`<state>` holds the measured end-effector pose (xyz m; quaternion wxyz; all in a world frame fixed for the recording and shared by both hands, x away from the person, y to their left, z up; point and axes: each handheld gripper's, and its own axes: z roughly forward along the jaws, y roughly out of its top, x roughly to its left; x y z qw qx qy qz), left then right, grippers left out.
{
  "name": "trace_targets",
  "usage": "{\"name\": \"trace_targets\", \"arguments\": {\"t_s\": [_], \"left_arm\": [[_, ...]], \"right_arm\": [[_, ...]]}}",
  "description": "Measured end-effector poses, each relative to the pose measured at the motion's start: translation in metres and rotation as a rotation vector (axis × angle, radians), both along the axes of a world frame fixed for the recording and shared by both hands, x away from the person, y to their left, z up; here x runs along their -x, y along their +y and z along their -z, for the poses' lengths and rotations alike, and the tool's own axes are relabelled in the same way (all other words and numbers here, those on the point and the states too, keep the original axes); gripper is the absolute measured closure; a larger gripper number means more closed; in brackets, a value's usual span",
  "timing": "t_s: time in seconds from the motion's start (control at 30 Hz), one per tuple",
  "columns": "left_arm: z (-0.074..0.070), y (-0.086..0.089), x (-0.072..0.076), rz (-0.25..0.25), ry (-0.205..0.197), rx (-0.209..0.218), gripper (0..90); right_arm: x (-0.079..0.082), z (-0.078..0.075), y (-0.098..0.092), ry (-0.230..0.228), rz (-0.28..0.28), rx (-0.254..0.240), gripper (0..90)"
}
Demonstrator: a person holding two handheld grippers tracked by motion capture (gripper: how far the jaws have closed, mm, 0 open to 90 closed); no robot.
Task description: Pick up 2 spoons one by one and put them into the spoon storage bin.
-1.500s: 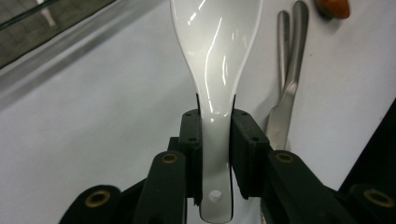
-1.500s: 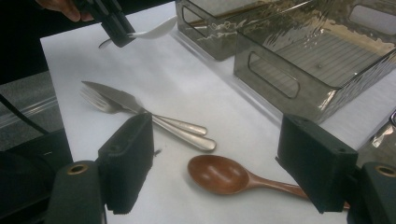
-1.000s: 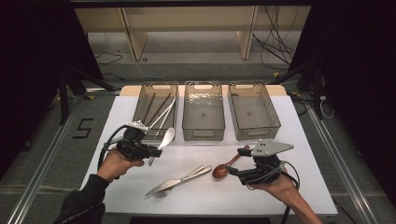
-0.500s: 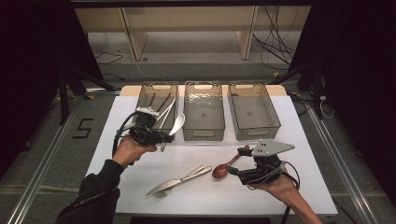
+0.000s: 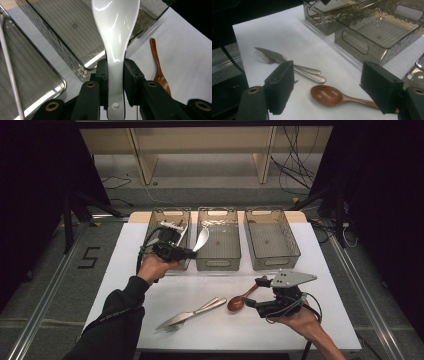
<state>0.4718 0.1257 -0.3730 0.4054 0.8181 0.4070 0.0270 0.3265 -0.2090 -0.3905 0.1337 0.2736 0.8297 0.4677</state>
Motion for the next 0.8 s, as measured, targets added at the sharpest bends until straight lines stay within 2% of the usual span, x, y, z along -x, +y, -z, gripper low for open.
{"name": "trace_targets", "arguments": {"t_s": [0.27,0.57,0.73,0.8], "left_arm": [[-0.003,-0.019,-0.018,-0.009,-0.008,-0.008,74.9],[-0.004,-0.04,-0.037,-0.02,-0.008,-0.04,74.8],[0.0,-0.048,-0.044,-0.041,-0.001,-0.047,74.8],[0.003,-0.05,-0.047,-0.05,-0.003,-0.063,74.8]], "right_arm": [[0.0,0.0,-0.001,0.001,-0.002,-0.002,27.7],[0.0,0.0,-0.001,-0.002,-0.006,-0.003,27.5],[0.001,0.0,0.0,-0.003,-0.009,-0.003,27.5],[0.001,0.0,0.0,-0.004,-0.01,-0.002,27.5]]}}
